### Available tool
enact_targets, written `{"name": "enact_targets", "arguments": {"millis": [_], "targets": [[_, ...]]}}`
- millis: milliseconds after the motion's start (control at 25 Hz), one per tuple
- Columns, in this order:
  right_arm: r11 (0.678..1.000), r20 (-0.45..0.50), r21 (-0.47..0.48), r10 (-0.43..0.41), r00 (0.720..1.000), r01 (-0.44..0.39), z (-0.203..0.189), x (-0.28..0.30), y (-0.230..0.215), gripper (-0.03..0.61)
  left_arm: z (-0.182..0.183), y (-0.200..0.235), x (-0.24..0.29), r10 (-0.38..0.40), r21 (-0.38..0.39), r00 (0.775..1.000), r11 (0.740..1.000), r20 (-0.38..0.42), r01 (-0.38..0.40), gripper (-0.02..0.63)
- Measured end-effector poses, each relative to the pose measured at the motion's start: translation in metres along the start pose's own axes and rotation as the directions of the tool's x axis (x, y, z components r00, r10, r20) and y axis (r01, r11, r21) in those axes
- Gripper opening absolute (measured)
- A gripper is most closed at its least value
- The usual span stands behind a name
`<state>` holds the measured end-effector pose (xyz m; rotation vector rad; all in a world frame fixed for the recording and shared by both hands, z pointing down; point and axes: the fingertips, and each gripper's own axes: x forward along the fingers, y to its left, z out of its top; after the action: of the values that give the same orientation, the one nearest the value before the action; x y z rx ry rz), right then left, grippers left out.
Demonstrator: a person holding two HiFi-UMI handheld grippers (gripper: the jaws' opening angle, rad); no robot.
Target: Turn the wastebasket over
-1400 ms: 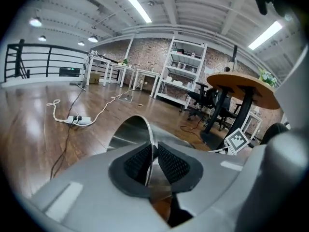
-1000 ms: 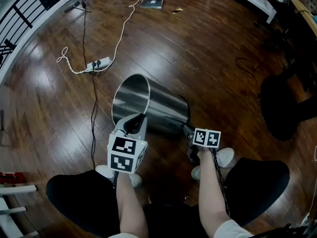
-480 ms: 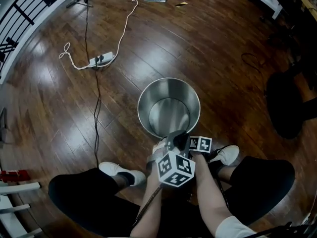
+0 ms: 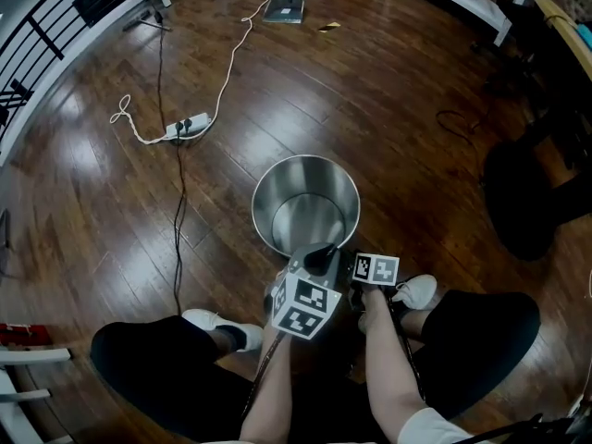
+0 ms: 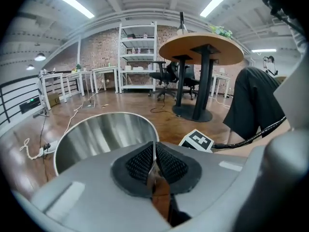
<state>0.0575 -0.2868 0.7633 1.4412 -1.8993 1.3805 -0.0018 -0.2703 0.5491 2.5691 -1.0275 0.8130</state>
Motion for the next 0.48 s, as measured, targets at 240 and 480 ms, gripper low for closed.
{"name": "enact_targets", "arguments": {"millis": [240,480], "targets": [[0.992,0.195,-0.123,0.016,0.981,0.009,0.072,-0.069,0.019,0.149,0.049,0.034,-0.049,0.164,-0.061,0.964,0.986,0.208,-0.155,0.063],[0.963,0.43,-0.27,0.109,0.896,0.013,0.135,-0.163,0.068,0.172,0.083,0.048,-0.113,0.314,-0.113,0.883,0.949,0.349,-0.293,0.107]]}}
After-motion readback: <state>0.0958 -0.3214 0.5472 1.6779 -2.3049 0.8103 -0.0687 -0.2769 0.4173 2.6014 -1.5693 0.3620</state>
